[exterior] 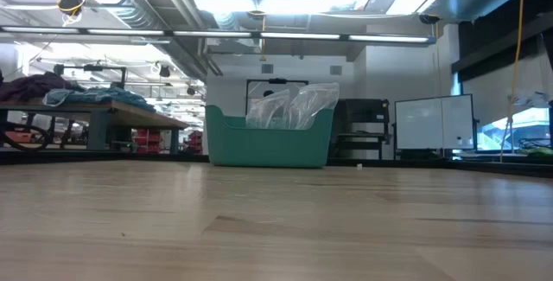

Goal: Roll bandage
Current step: Roll the blue bandage

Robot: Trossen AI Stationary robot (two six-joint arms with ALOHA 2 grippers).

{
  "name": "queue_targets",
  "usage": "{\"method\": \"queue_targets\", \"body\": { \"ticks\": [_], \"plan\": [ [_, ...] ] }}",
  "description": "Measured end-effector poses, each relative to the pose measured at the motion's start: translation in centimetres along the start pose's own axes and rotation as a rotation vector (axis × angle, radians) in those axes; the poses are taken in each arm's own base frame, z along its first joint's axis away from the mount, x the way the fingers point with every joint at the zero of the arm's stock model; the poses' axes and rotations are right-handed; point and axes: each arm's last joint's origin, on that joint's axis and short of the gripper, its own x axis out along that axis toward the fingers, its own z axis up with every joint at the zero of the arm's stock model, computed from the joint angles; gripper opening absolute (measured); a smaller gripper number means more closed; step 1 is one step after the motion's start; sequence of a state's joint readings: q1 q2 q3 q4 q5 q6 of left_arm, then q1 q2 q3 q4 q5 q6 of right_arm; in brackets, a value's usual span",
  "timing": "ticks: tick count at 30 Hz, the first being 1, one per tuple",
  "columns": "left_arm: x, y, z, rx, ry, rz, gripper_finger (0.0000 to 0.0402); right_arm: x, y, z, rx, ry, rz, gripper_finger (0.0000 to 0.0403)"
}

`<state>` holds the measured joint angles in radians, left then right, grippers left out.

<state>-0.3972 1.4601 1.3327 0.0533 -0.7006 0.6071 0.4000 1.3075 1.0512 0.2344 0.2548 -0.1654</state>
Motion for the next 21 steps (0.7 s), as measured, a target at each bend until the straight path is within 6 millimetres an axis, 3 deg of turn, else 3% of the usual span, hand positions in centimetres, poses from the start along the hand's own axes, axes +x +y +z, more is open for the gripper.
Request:
{"method": "queue_targets", "body": {
  "ticks": [4, 13, 21],
  "plan": [
    [0.0, 0.0, 0.0, 0.008, 0.004, 0.008, 0.0015, 0.0, 0.0, 0.3, 0.011, -0.031, -0.008, 0.0021],
    [0.0, -0.1, -0.1, 0.057, 0.021, 0.018, 0.0015, 0.0, 0.0, 0.6, 0.182, -0.060, 0.037, 0.0134],
    [0.2, -0.7, -0.4, 0.083, 0.043, 0.003, 0.0015, -0.2, -0.2, 1.8, 0.206, -0.174, 0.054, 0.0154]
  ]
}}
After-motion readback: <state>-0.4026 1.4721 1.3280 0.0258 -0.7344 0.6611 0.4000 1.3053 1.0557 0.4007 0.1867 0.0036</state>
